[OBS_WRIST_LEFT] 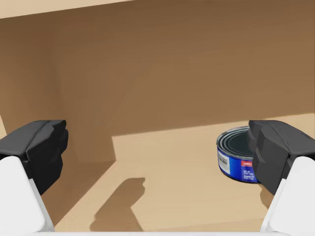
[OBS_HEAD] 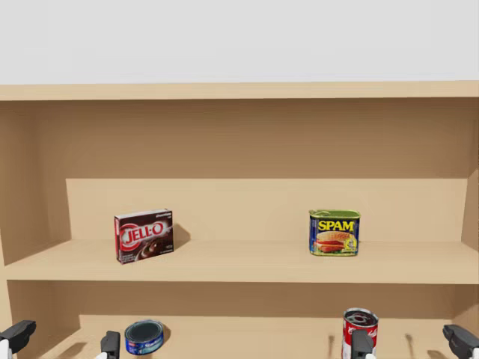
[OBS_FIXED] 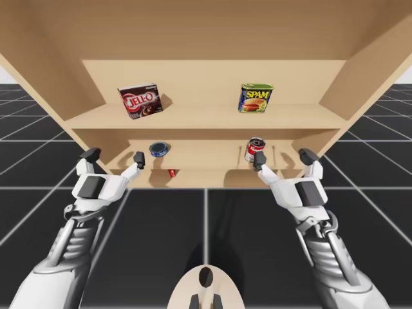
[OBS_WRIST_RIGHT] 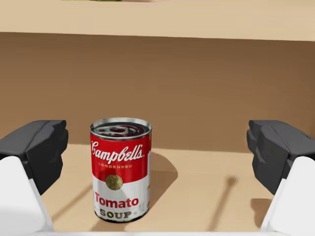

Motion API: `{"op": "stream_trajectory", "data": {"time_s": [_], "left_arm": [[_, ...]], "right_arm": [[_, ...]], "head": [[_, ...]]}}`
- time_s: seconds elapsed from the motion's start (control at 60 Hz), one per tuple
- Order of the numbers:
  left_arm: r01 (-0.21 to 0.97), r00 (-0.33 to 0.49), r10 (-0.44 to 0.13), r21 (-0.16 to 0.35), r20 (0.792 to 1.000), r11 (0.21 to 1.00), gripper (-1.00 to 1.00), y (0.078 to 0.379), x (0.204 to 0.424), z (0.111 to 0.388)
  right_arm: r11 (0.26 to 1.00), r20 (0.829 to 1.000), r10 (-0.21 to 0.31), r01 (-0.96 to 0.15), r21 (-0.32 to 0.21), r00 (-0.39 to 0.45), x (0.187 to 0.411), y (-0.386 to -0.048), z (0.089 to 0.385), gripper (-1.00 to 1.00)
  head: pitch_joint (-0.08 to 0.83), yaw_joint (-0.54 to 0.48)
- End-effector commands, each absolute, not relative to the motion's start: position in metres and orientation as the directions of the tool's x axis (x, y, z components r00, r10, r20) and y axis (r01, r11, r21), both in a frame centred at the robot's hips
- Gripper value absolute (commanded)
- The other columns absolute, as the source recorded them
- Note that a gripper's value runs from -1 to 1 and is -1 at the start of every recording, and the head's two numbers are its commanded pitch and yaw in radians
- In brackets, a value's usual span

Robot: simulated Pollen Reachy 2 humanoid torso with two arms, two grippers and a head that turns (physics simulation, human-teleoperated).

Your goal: Look through the shelves, find the meat can, and take it.

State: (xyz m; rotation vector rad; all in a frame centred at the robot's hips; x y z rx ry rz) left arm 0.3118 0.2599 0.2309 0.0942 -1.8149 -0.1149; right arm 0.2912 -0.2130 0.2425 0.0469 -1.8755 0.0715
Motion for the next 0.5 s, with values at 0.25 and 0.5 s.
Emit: {"op": "stream_trajectory", "data": {"time_s": [0.25,0.5], "left_arm": [[-0.003,-0.244,-0.124,0.127,0.962,0.992,-1.00,0.2606,0.3114,0.2310],[0.002,-0.244,-0.126,0.130,0.962,0.992,-1.00,0.2596,0.3115,0.2311]], "right_arm": [[0.995,0.957,-0.022,-0.097,-0.007,-0.288,0.2885,-0.2060,0.2408,-1.00],[0.995,0.957,-0.025,-0.098,-0.004,-0.290,0.2891,-0.2069,0.2414,-1.00]], "head": [[0.080,0.01],[0.137,-0.12]]}}
